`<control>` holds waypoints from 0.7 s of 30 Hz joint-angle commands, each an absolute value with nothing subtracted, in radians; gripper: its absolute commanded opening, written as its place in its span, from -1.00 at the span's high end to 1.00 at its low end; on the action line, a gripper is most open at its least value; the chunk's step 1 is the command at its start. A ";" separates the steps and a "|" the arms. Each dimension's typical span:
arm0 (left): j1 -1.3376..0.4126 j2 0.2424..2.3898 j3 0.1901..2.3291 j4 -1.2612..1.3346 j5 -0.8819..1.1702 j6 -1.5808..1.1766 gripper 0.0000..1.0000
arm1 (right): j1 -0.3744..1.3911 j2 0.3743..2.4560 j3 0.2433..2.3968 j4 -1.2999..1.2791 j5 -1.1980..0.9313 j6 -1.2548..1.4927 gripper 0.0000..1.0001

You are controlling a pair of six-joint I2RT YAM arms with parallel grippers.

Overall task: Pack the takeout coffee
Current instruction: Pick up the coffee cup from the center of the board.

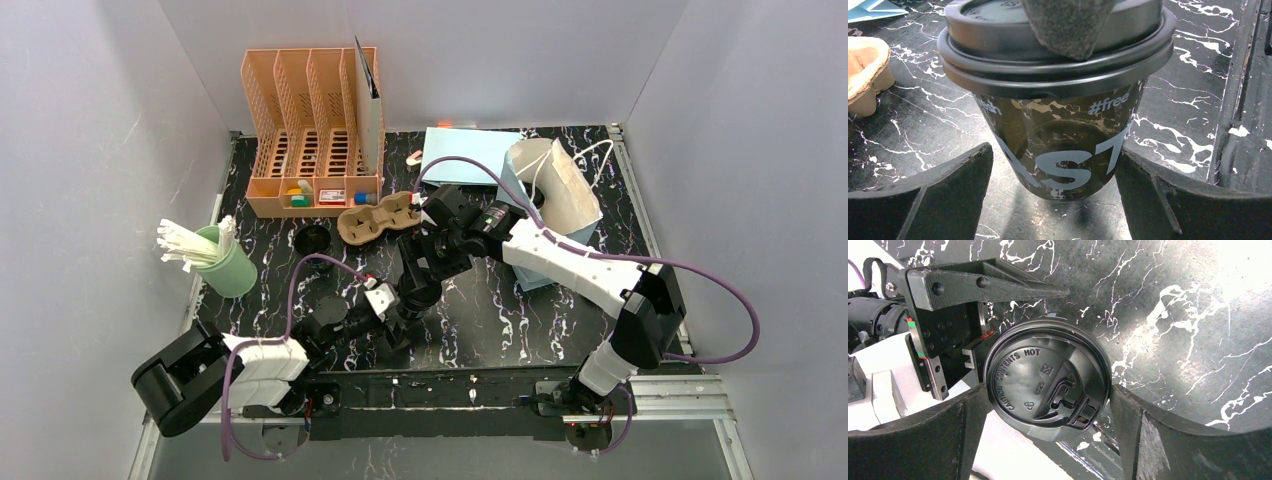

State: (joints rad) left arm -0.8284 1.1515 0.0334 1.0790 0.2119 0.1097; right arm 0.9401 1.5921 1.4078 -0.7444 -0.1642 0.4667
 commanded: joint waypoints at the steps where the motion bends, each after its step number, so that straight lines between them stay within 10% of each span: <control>1: -0.831 1.163 0.060 1.131 0.238 0.138 -0.64 | 0.941 1.578 1.400 -0.714 -0.200 0.457 -0.89; 7: -0.832 1.176 0.061 1.133 0.254 0.139 -0.25 | 0.941 1.572 1.390 -0.707 -0.206 0.453 -0.96; 21: -0.832 1.188 0.056 1.137 0.265 0.131 -0.18 | 0.940 1.525 1.418 -0.744 -0.096 0.407 -0.97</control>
State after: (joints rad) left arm -0.8284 1.1923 0.0349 1.1000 0.2485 0.1223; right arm 0.9409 1.5883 1.3922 -0.7334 -0.1387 0.4438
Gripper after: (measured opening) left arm 0.641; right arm 0.983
